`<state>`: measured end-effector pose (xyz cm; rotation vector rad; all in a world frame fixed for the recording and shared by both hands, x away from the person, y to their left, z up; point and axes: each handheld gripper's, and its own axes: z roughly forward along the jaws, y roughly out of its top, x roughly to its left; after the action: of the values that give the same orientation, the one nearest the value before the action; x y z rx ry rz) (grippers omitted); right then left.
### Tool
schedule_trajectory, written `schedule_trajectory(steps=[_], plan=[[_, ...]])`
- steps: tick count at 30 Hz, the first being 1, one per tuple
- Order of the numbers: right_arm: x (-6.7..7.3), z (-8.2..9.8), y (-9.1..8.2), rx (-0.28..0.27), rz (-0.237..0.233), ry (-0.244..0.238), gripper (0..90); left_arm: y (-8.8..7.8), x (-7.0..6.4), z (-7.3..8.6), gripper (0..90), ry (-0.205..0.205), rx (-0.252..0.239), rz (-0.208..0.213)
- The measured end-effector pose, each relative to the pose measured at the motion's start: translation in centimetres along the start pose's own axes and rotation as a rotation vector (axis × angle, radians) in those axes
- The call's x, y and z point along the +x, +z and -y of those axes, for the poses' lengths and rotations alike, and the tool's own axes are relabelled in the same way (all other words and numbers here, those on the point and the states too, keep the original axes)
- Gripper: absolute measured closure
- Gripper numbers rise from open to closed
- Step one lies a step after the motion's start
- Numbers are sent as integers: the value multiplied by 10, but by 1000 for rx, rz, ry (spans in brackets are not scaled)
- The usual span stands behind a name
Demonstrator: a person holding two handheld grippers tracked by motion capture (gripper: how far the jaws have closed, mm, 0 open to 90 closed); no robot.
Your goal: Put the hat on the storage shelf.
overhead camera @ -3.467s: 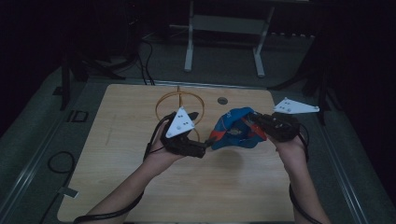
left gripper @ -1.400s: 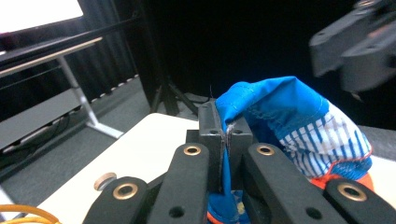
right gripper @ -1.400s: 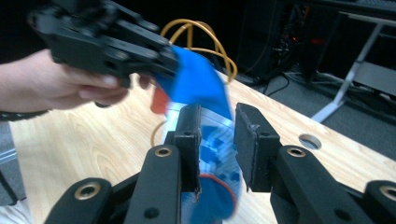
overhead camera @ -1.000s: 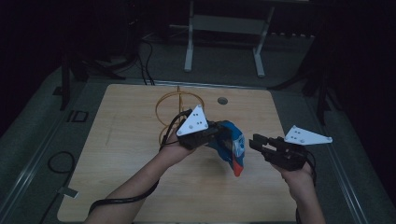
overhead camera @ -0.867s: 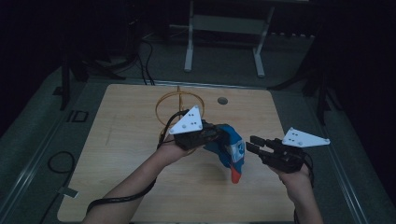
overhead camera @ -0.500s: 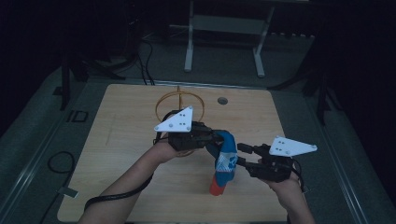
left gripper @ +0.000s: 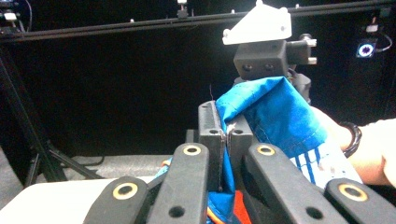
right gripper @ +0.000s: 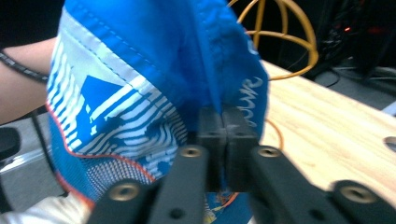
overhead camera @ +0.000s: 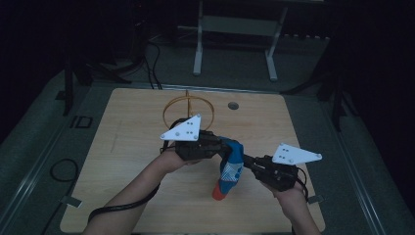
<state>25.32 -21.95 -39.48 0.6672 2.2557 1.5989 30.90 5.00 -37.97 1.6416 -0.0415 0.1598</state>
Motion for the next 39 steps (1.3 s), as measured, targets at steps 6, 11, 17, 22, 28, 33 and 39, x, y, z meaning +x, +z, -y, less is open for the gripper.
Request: schedule_trajectory(steps=[6, 11, 17, 22, 28, 33, 39], plan=[[-5, -3, -11, -31, 55, 6, 900, -5, -1, -1, 894, 10, 23, -20], [-10, -7, -20, -58, 71, 13, 900, -5, -4, -1, 892, 24, 53, -36], [-14, -16, -24, -60, 92, 2, 900, -6, -7, -4, 853, 45, 89, -70], [-18, -24, -24, -70, 102, 5, 900, -11, -10, -8, 712, 56, 98, -110], [-22, -35, -29, -98, 125, 5, 900, -22, -13, -9, 515, 45, 101, -201], [-27, -45, -33, -117, 140, 4, 900, -36, -14, -8, 416, 23, 107, -265], [-32, -59, -29, -139, 152, -2, 900, -57, -16, 5, 286, -8, 130, -362]])
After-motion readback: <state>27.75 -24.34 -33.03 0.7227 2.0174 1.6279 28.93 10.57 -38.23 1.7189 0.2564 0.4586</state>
